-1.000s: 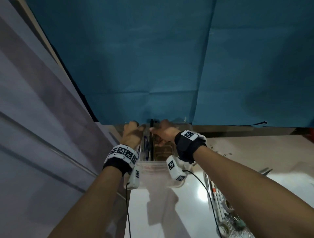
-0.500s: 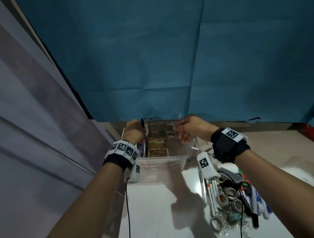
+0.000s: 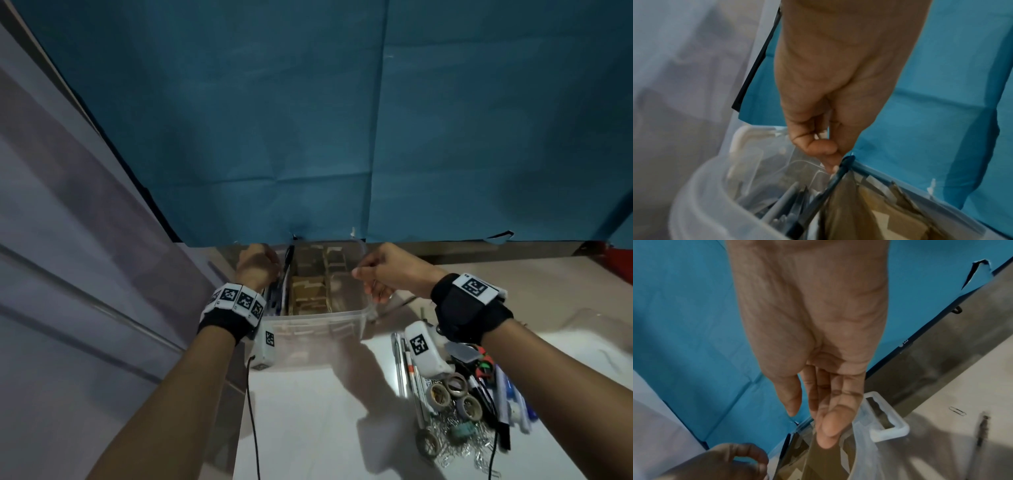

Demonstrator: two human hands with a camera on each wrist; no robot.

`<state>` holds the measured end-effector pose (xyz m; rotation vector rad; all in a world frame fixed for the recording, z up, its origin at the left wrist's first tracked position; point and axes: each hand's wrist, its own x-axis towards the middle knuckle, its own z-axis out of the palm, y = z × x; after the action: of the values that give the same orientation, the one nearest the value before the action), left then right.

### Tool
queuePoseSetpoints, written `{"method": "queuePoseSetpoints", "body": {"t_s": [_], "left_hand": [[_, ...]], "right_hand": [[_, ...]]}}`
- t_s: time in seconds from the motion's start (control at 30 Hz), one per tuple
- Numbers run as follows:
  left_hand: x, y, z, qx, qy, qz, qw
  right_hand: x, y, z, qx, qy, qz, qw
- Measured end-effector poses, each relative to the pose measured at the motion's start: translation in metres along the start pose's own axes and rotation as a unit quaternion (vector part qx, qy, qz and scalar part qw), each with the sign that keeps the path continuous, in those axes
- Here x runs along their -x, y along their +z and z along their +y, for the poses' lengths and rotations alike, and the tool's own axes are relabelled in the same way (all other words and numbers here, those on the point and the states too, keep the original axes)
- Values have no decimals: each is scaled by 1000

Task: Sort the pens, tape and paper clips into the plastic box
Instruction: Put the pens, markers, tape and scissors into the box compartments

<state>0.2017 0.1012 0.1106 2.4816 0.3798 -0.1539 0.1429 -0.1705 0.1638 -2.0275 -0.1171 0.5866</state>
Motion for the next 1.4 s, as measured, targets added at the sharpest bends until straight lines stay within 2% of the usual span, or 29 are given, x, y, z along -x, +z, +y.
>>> {"method": "queuePoseSetpoints", "body": {"t_s": [0.1, 0.17, 0.3, 0.4, 0.47, 0.53, 0.6, 0.67, 0.73, 0.8, 0.83, 0.93, 1.03, 1.13, 1.27, 1.4], "left_hand": [[11, 3, -3, -24, 3, -33, 999], [15, 8, -5, -70, 20, -14, 997], [25, 0, 21, -61, 48, 23, 997], [59, -3, 62, -49, 138, 44, 988], [96, 11, 89, -16, 221, 7, 975], [128, 39, 105, 3, 248, -84, 965], [147, 78, 107, -12, 224, -177, 958], [153, 117, 97, -48, 198, -235, 950], [153, 152, 78, -84, 167, -260, 947], [155, 180, 59, -110, 136, -253, 951], [158, 193, 51, -114, 122, -250, 954], [172, 218, 43, -88, 83, -223, 967], [175, 228, 42, -58, 58, -185, 979], [170, 228, 39, -62, 49, -180, 980], [160, 220, 27, -60, 40, -190, 979], [151, 209, 11, -41, 21, -186, 981]], "right_hand": [[3, -6, 7, 12, 2, 4, 1000], [5, -10, 11, 20, 1, 8, 1000], [13, -21, 23, 27, 5, 25, 999], [20, -31, 42, 35, 30, 31, 998], [23, -34, 61, 46, 66, 14, 997], [25, -29, 80, 77, 119, -27, 990], [25, -17, 104, 120, 170, -53, 977], [24, -2, 127, 169, 194, -60, 965], [27, 13, 144, 262, 182, -55, 946], [36, 32, 158, 363, 175, -32, 915], [39, 42, 164, 376, 172, -22, 910], [44, 69, 178, 352, 163, 28, 921], [40, 74, 184, 335, 164, 70, 925], [37, 67, 188, 292, 170, 85, 937], [40, 47, 181, 173, 177, 115, 962], [44, 49, 163, 99, 176, 133, 970]]}}
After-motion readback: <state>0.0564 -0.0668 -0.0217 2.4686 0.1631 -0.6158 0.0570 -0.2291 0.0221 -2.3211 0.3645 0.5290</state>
